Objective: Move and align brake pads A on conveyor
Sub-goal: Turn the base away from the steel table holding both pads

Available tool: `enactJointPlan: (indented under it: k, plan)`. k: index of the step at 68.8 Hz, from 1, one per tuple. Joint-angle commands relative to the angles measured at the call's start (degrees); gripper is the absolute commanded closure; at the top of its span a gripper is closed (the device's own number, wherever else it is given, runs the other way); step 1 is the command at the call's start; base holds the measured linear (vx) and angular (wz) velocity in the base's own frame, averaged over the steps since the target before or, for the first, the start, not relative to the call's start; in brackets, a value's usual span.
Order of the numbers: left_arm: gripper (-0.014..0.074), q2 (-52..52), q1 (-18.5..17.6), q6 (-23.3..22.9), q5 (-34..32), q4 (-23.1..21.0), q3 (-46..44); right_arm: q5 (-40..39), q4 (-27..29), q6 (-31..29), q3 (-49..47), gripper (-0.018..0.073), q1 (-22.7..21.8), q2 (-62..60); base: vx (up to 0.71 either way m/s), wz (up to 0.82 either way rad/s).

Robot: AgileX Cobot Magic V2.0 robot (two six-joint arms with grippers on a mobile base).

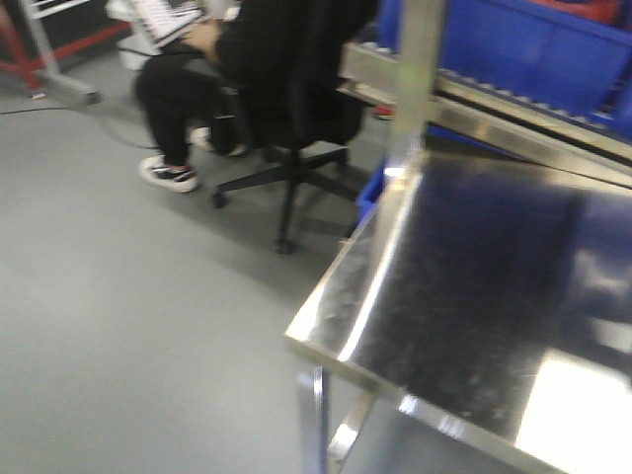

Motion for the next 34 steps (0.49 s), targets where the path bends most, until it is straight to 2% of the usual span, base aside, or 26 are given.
enactJointPlan:
  k: [1,34]
  plan:
    - [0.0602,0.7,-0.2,-0.1,-5.5,0.7,-1.3,-5.5,-0.2,-0.6,-1.6,0.0561,-0.4,0.7,-0.23,0.85]
    - [0.0602,0.6,-0.2,-0.1,-5.5,0.7,-1.3,-5.5,-0.2,-0.6,-1.6,0.0561,-0.4,0.7,-0.23,0.89]
